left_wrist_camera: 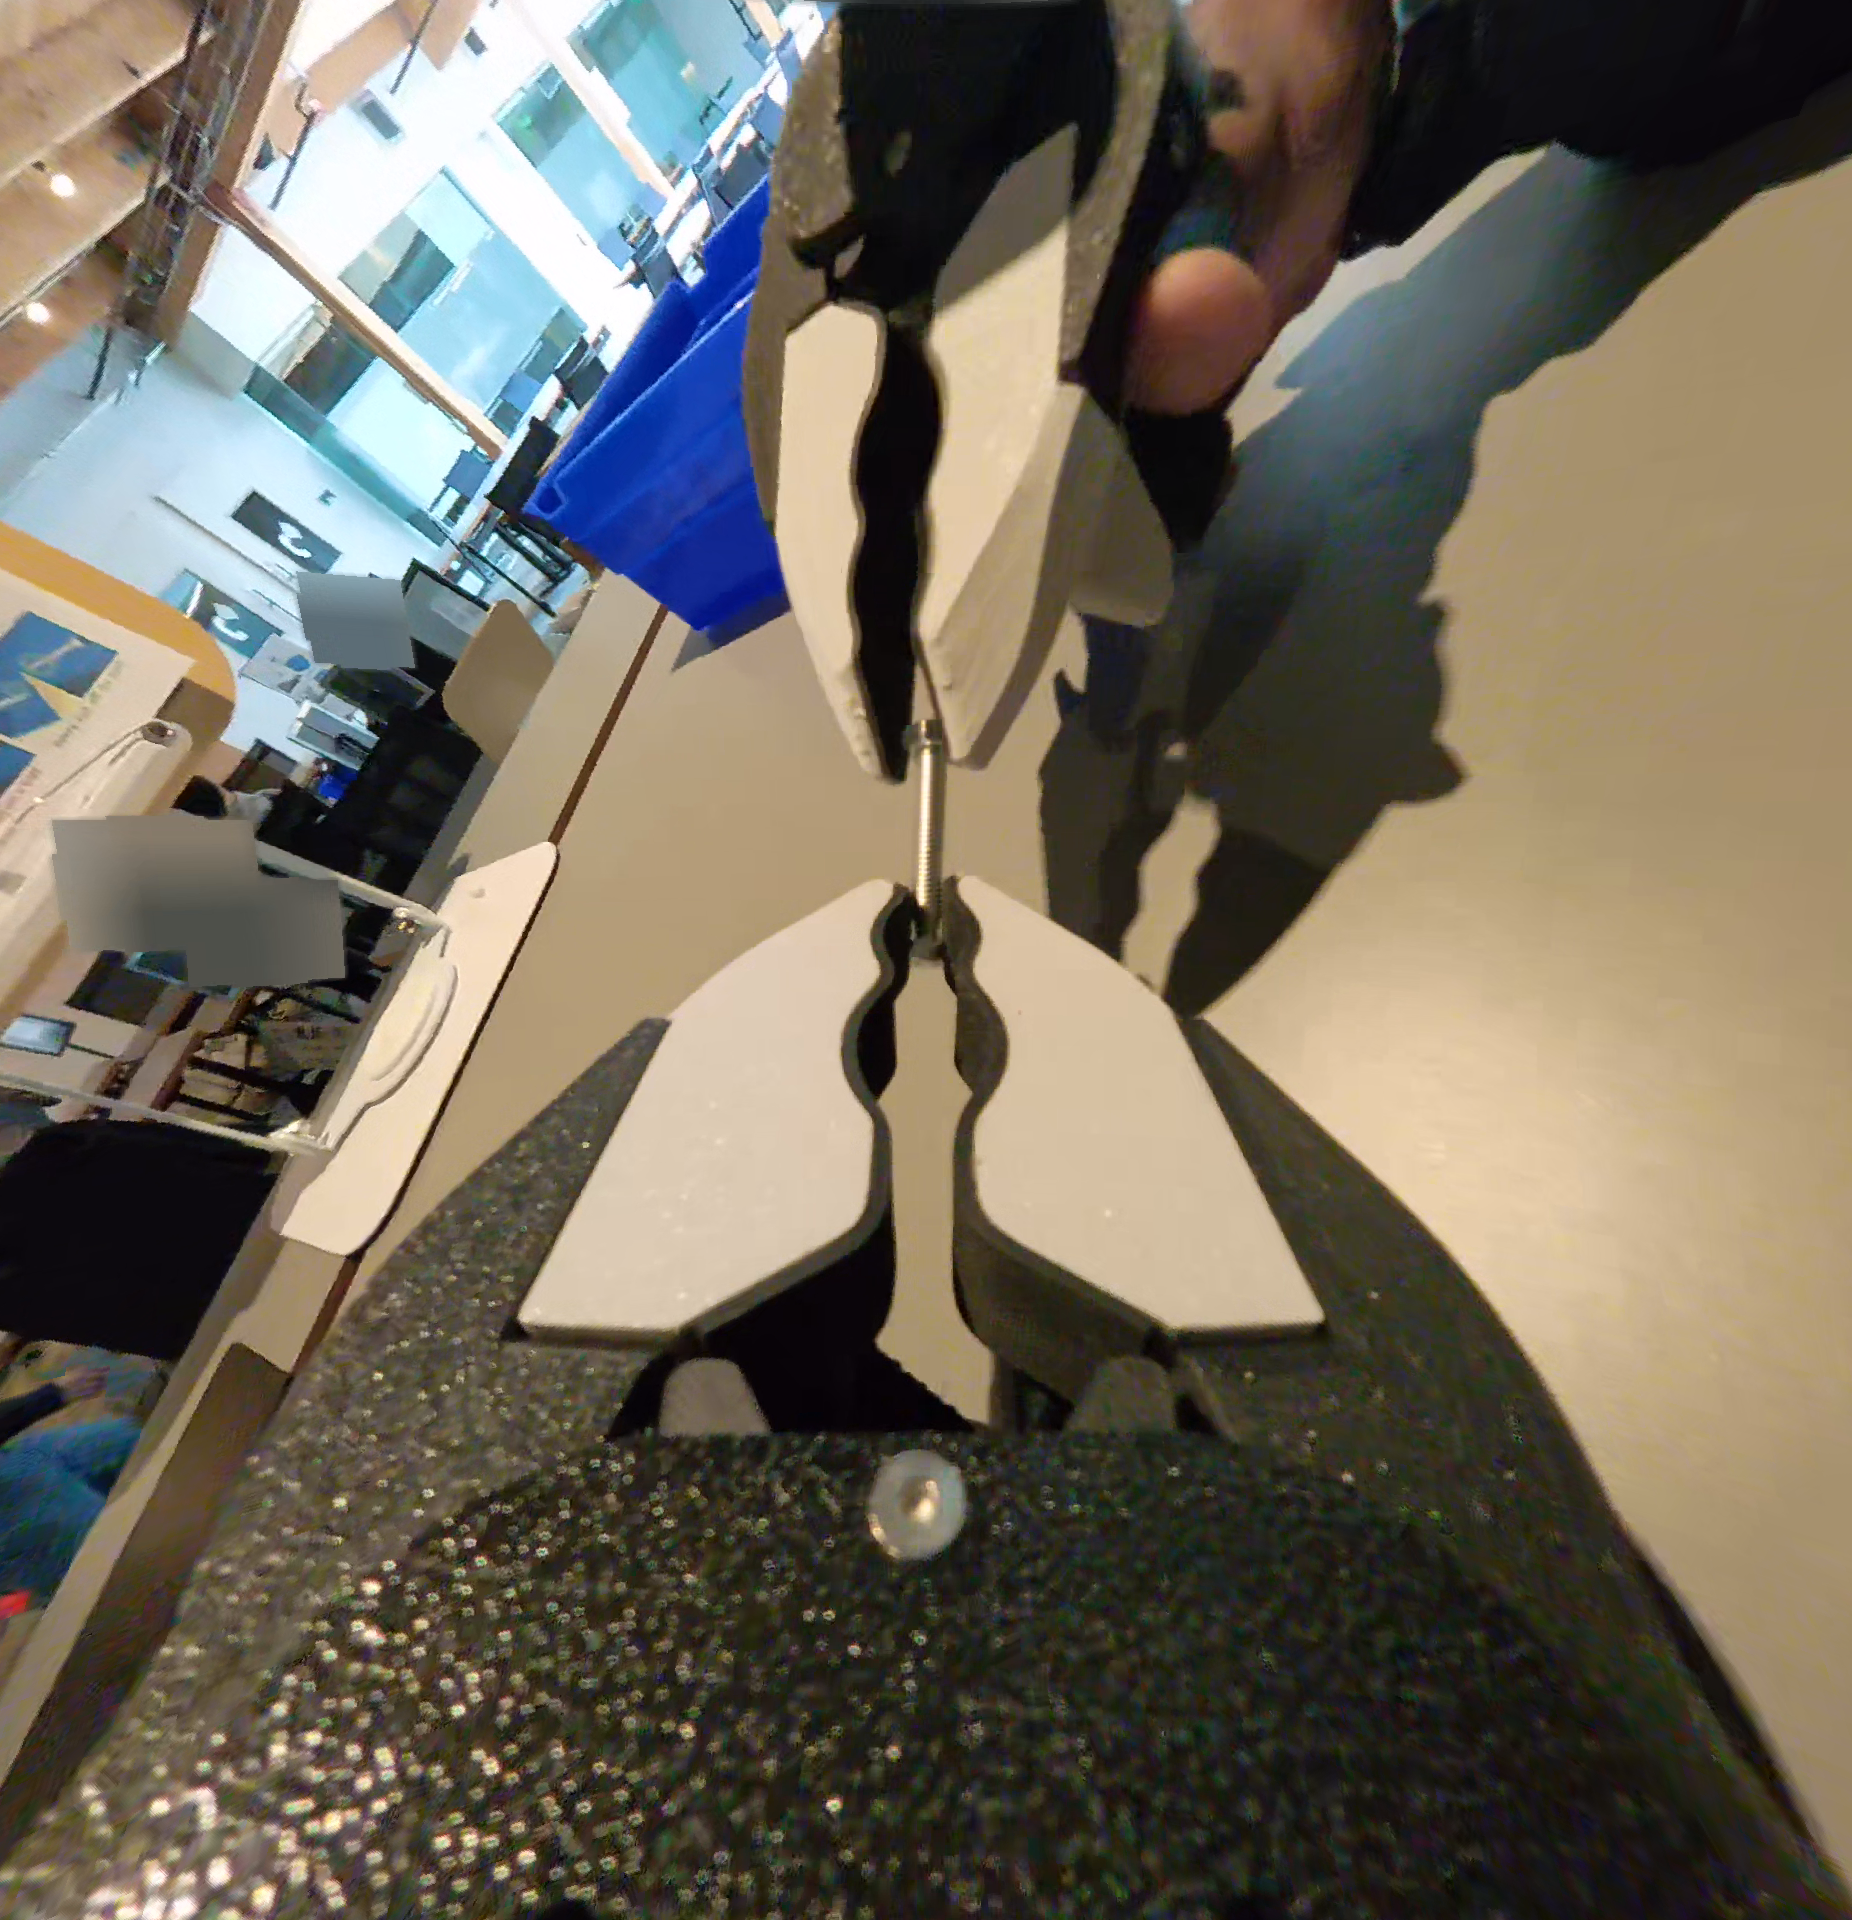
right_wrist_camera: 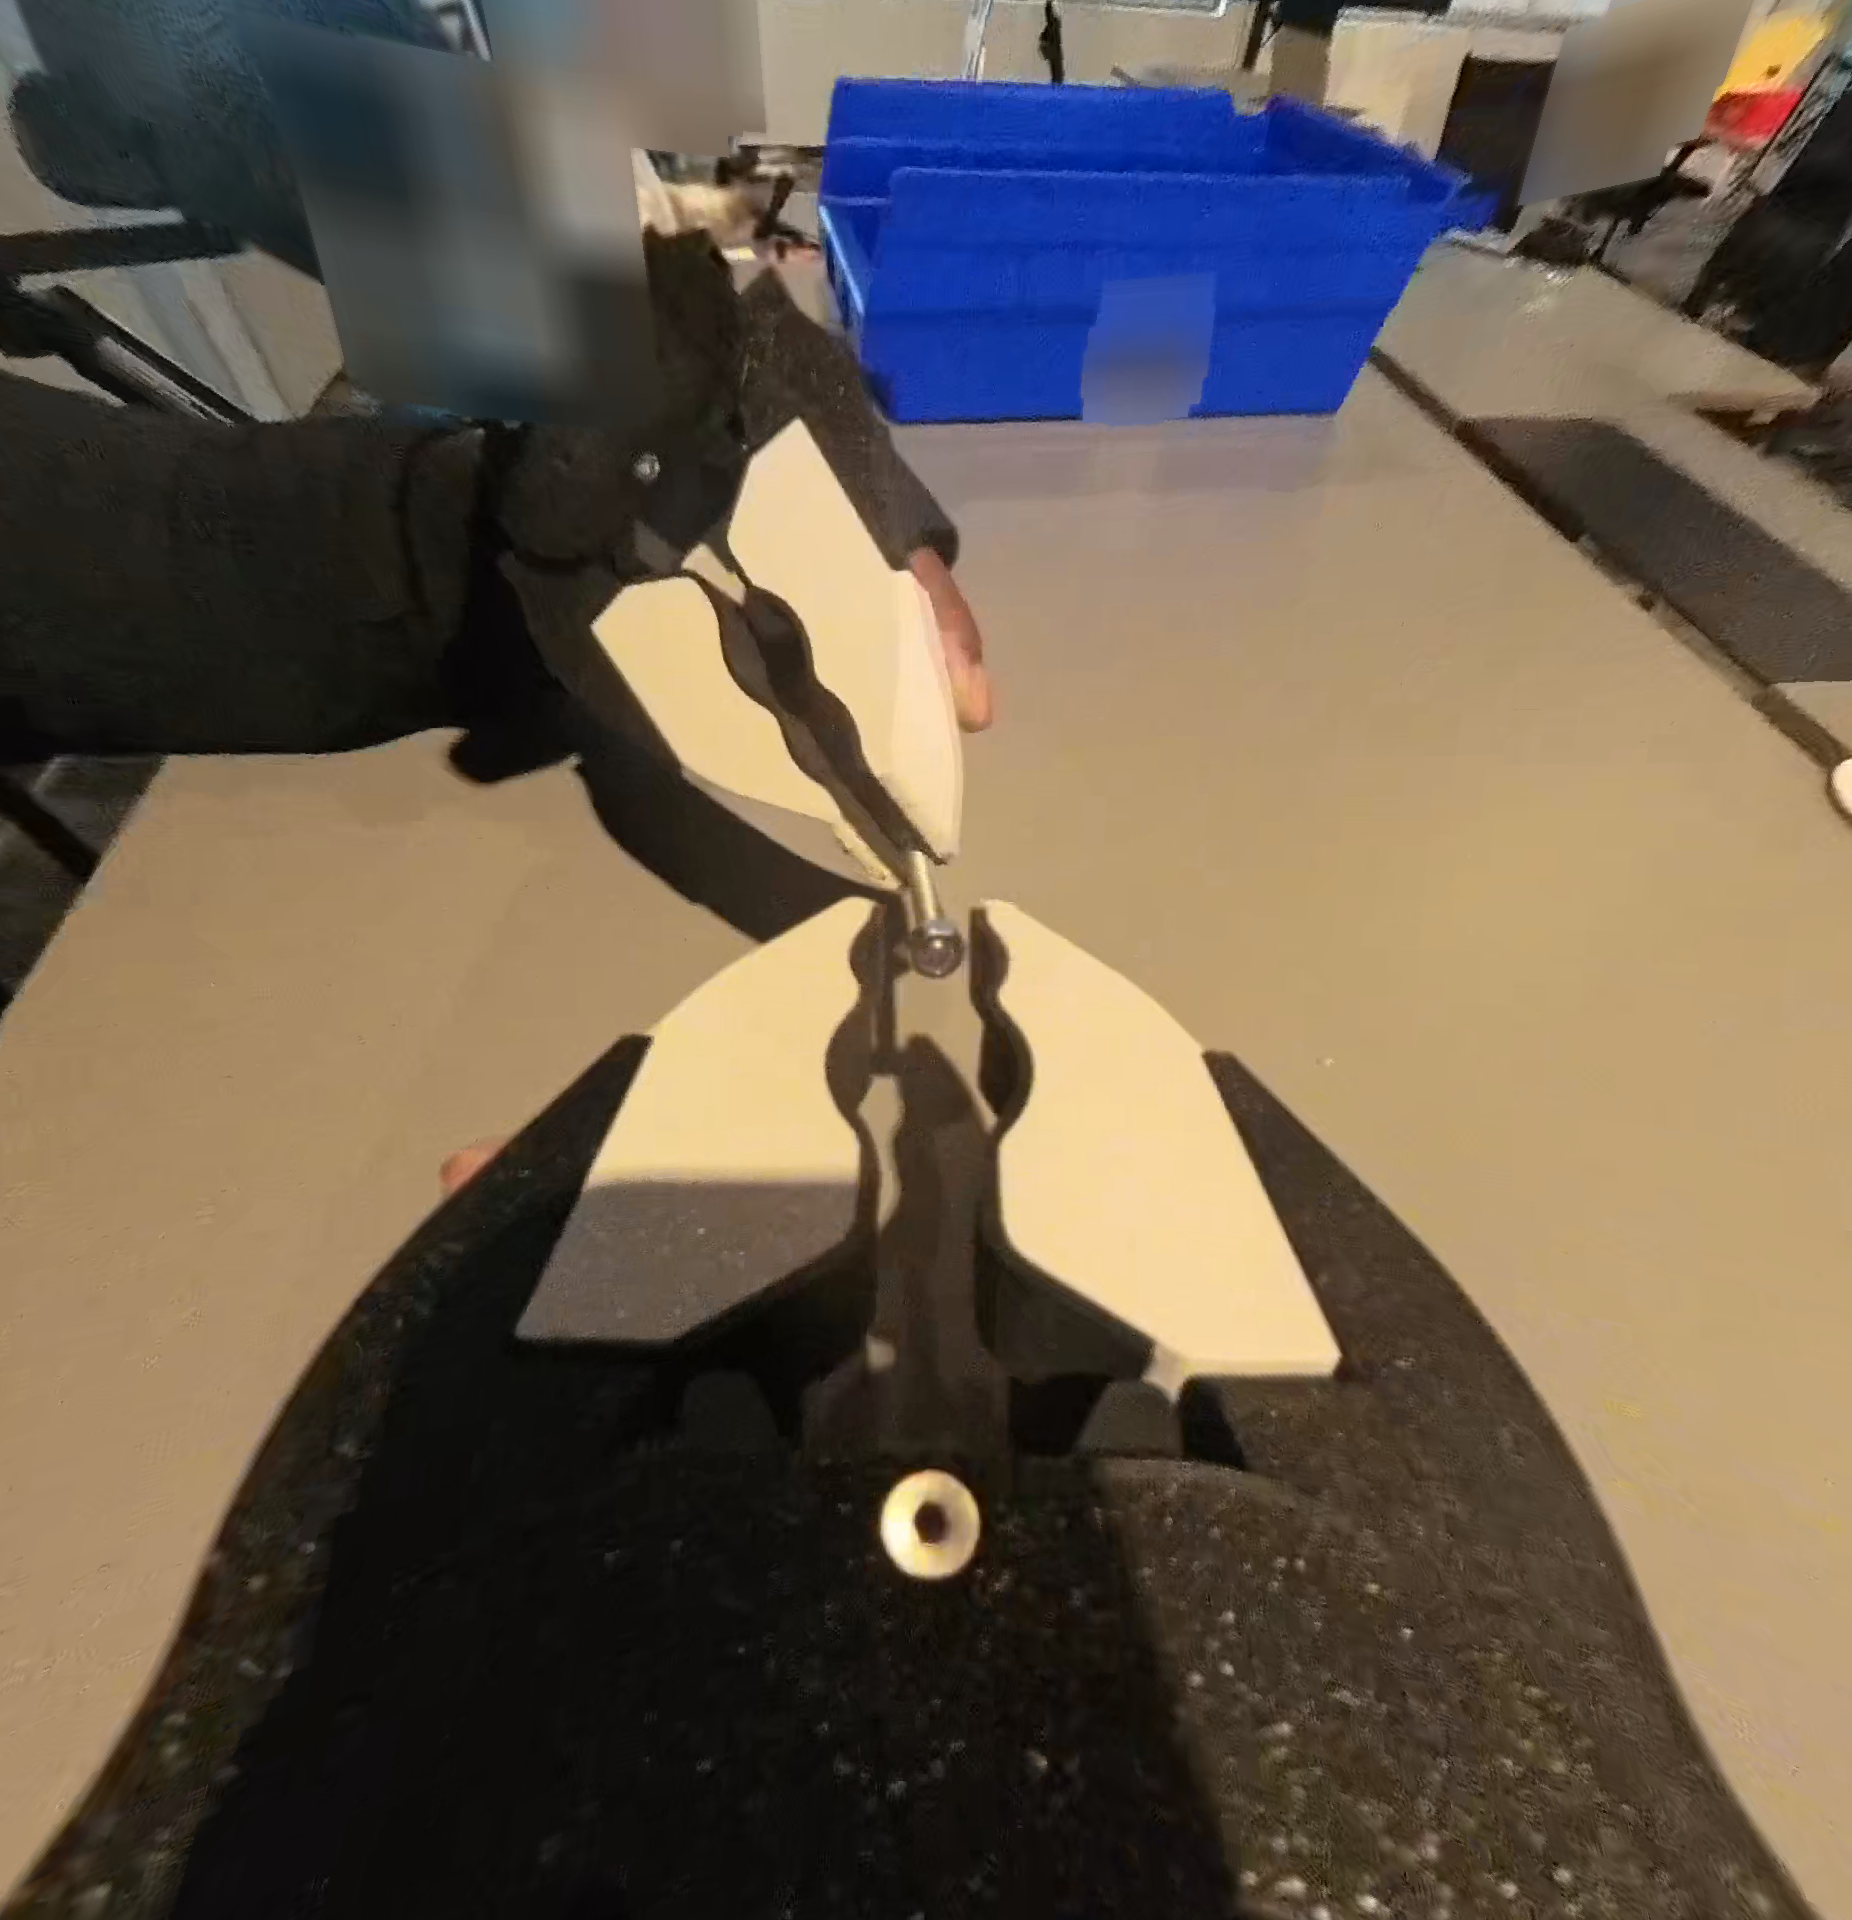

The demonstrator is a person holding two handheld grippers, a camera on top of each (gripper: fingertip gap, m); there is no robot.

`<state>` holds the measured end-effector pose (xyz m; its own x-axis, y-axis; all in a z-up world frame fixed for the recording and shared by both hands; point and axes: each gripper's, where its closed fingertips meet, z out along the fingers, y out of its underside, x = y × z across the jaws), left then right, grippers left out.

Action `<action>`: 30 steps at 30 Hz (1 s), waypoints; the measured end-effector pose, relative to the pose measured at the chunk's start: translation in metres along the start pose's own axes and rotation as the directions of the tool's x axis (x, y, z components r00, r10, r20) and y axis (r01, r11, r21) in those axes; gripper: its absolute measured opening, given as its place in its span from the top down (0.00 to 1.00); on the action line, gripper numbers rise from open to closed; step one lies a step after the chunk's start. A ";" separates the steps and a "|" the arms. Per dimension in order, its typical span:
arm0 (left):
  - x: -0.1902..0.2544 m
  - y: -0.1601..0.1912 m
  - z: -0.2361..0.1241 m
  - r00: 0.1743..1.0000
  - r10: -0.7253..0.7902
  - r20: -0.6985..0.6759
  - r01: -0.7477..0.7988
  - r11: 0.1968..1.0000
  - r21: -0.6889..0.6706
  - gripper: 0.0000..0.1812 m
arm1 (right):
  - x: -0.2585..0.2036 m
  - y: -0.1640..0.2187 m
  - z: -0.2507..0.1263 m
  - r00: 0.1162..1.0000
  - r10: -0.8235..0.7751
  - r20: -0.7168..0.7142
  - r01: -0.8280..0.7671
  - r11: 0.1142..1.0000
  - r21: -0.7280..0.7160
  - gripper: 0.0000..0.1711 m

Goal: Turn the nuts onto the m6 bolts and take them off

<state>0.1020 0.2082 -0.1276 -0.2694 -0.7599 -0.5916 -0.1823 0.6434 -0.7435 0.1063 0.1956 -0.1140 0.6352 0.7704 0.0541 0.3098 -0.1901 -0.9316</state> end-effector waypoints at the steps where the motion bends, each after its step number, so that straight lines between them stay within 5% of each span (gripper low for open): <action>1: 0.002 0.000 0.000 1.000 0.000 -0.010 0.000 1.000 -0.002 0.97 | 0.000 0.001 0.000 0.999 -0.032 -0.006 0.032 0.999 -0.010 0.94; 4: 0.006 0.001 0.001 0.997 -0.052 -0.053 0.052 0.999 -0.004 0.97 | -0.002 0.006 0.001 0.950 -0.307 -0.061 0.304 0.951 -0.056 0.94; 8: 0.015 0.006 0.003 0.980 -0.142 -0.136 0.139 0.990 -0.032 0.97 | -0.006 0.016 0.002 0.624 -0.769 -0.139 0.752 0.639 -0.161 0.94; 10: 0.013 0.005 0.003 0.983 -0.138 -0.122 0.136 0.990 -0.024 0.97 | -0.007 0.014 0.003 0.650 -0.746 -0.145 0.732 0.666 -0.145 0.92; 13: 0.006 0.001 0.001 0.990 -0.116 -0.077 0.117 0.993 0.006 0.97 | -0.008 0.002 -0.002 0.813 -0.563 -0.149 0.564 0.825 -0.044 0.80; 17: 0.003 0.000 0.000 0.996 -0.076 -0.046 0.077 0.997 0.008 0.97 | -0.001 0.004 -0.003 0.958 -0.276 -0.080 0.276 0.961 -0.010 0.78; 21: 0.007 -0.001 0.000 0.997 -0.051 -0.060 0.052 0.999 0.010 0.97 | 0.000 0.011 0.002 0.991 -0.131 -0.020 0.130 0.991 -0.030 0.85; 24: 0.011 0.001 0.000 0.993 -0.073 -0.094 0.073 0.997 -0.003 0.97 | -0.004 0.014 0.003 0.954 -0.299 -0.037 0.297 0.954 -0.052 0.93; 28: 0.021 0.006 -0.001 0.963 -0.193 -0.190 0.190 0.981 -0.036 0.97 | -0.005 0.021 0.007 0.667 -0.733 -0.132 0.718 0.680 -0.148 0.93; 30: 0.020 0.007 0.000 0.957 -0.213 -0.196 0.209 0.977 -0.044 0.97 | -0.007 0.024 0.009 0.637 -0.760 -0.130 0.741 0.650 -0.166 0.91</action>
<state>0.0947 0.1973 -0.1450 -0.4042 -0.8465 -0.3464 -0.2763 0.4741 -0.8360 0.1030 0.1910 -0.1395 0.2612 0.5561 0.7890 0.7900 0.3465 -0.5057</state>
